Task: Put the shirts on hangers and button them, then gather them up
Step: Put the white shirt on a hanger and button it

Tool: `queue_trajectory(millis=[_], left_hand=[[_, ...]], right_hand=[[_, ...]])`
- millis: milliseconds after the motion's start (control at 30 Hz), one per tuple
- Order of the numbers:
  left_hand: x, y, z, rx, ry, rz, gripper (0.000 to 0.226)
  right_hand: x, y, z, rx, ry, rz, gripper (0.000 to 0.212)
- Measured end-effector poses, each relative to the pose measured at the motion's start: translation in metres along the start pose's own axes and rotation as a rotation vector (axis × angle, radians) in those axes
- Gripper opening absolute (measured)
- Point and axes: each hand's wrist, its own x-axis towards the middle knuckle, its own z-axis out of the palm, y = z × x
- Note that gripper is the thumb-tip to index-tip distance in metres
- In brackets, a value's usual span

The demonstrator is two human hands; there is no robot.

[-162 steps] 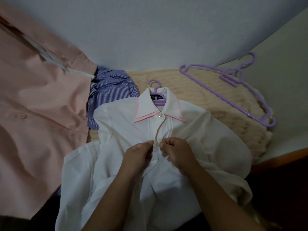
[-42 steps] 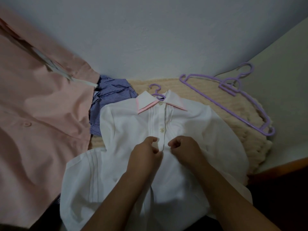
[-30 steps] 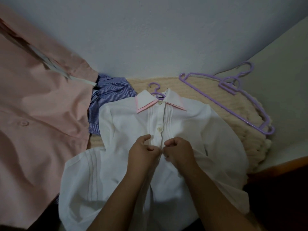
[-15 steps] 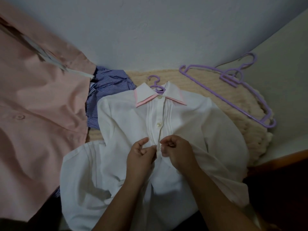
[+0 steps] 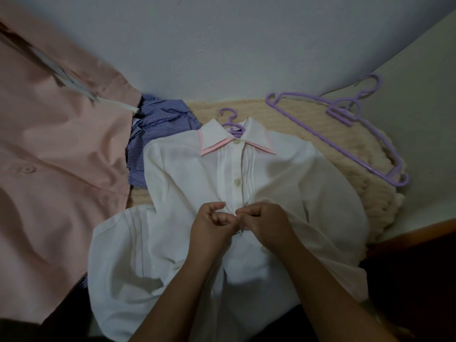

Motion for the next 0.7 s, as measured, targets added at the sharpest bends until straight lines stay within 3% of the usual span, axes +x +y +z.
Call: queue_trajectory(millis=[133, 367, 567, 700], left_hand=[[0.002, 0.003, -0.002, -0.019, -0.031, -0.015, 0.039], [0.012, 0.025, -0.004, 0.193, -0.063, 0.061, 0.031], [0.024, 0.025, -0.006, -0.117, -0.136, -0.264, 0.039], [0.024, 0.022, -0.004, -0.116, -0.151, -0.244, 0.024]], right_hand=[[0.002, 0.003, -0.001, 0.144, 0.057, 0.077, 0.019], [0.004, -0.001, -0.003, 0.234, 0.153, -0.043, 0.016], [0.005, 0.006, -0.006, 0.34, 0.107, 0.005, 0.017], [0.006, 0.008, -0.006, 0.365, 0.118, 0.022, 0.023]])
